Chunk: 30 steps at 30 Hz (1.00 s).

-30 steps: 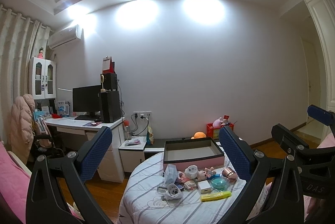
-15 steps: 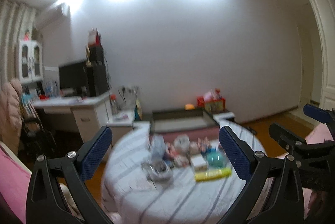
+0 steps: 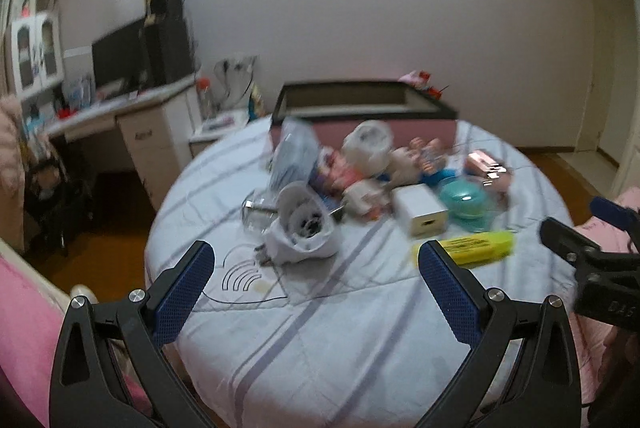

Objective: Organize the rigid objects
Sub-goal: 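Grasp the copper cup with the right tool while the left tool grasps the white dryer nozzle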

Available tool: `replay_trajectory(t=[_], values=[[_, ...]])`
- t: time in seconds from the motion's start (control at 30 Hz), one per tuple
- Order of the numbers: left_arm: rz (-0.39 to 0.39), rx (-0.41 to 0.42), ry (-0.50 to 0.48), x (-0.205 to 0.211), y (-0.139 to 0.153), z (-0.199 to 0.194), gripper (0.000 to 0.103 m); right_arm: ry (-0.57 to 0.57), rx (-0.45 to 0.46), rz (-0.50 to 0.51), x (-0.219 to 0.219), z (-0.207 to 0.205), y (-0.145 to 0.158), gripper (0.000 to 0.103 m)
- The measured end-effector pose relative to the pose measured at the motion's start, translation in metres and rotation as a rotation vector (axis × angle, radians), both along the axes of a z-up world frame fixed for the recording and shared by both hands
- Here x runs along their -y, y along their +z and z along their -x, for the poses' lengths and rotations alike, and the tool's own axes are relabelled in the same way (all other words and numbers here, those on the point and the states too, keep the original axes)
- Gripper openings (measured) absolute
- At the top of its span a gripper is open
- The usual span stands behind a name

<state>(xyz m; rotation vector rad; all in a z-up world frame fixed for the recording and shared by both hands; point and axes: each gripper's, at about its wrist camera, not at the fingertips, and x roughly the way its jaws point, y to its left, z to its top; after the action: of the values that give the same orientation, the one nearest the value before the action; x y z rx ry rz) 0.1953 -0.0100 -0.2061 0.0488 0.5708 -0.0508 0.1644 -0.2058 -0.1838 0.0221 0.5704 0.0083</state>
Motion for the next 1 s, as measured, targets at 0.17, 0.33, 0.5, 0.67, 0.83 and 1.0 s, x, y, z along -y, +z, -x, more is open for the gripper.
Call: replay_trajectory(t=[0.17, 0.33, 0.5, 0.67, 0.83, 1.0], values=[[0.011, -0.073, 0.073, -0.01, -0.016, -0.035, 0.103, 0.005, -0.048, -0.008, 0.006, -0.024, -0.01, 0.103], [0.001, -0.139, 0.104, -0.01, -0.029, -0.069, 0.103, 0.028, -0.089, -0.003, 0.009, -0.049, -0.016, 0.103], [-0.013, -0.2, 0.119, -0.011, -0.04, -0.094, 0.103, 0.052, -0.122, -0.018, 0.013, -0.073, -0.019, 0.103], [0.026, -0.267, 0.108, -0.017, -0.048, -0.103, 0.099, 0.099, -0.146, -0.049, 0.016, -0.092, -0.023, 0.103], [0.032, -0.233, 0.018, -0.016, -0.046, -0.097, 0.075, 0.105, -0.161, -0.08, 0.021, -0.106, -0.021, 0.103], [0.079, -0.203, -0.012, -0.022, -0.042, -0.091, 0.075, 0.07, -0.16, -0.076, 0.033, -0.118, -0.021, 0.103]])
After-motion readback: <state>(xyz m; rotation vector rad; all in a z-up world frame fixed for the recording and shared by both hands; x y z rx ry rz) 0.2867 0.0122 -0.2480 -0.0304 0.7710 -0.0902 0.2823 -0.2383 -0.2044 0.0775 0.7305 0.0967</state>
